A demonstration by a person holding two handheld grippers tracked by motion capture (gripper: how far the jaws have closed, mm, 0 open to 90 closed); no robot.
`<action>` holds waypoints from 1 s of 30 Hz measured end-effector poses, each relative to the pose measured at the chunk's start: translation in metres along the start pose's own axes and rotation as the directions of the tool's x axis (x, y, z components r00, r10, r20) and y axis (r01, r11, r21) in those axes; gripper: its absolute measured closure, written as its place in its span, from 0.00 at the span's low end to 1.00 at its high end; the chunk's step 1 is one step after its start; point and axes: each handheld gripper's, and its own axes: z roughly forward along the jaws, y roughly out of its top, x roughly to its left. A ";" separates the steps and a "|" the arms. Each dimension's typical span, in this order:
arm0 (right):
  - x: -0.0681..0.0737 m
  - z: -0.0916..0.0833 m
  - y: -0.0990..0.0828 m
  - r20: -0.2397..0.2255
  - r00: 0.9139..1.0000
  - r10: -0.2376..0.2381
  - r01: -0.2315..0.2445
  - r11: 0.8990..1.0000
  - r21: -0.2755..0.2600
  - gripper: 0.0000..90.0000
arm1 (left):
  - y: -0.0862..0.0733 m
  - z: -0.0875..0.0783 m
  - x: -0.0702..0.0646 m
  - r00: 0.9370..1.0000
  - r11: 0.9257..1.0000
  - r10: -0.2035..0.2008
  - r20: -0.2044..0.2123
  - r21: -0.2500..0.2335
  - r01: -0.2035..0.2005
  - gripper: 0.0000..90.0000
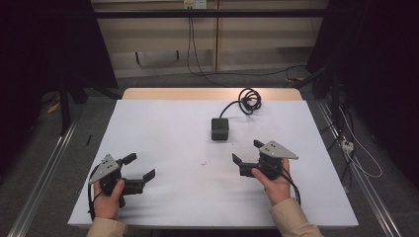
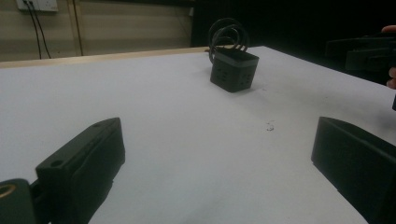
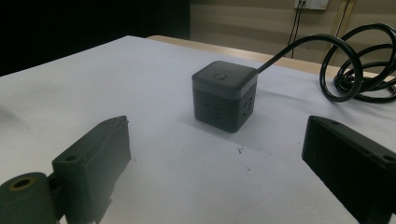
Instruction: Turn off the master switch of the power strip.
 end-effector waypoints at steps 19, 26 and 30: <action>-0.008 0.016 0.010 0.001 1.000 0.013 -0.013 1.000 0.014 0.08 | -0.001 0.000 0.000 1.000 1.000 0.000 0.000 0.007 0.000 0.03; -0.010 0.023 0.013 -0.008 1.000 0.014 -0.014 1.000 0.025 0.09 | 0.000 0.000 0.000 1.000 1.000 0.003 0.002 0.006 -0.003 0.03; -0.012 0.027 0.016 -0.007 1.000 0.017 -0.017 1.000 0.024 0.10 | -0.001 0.000 0.001 1.000 1.000 -0.002 0.000 0.002 0.002 0.03</action>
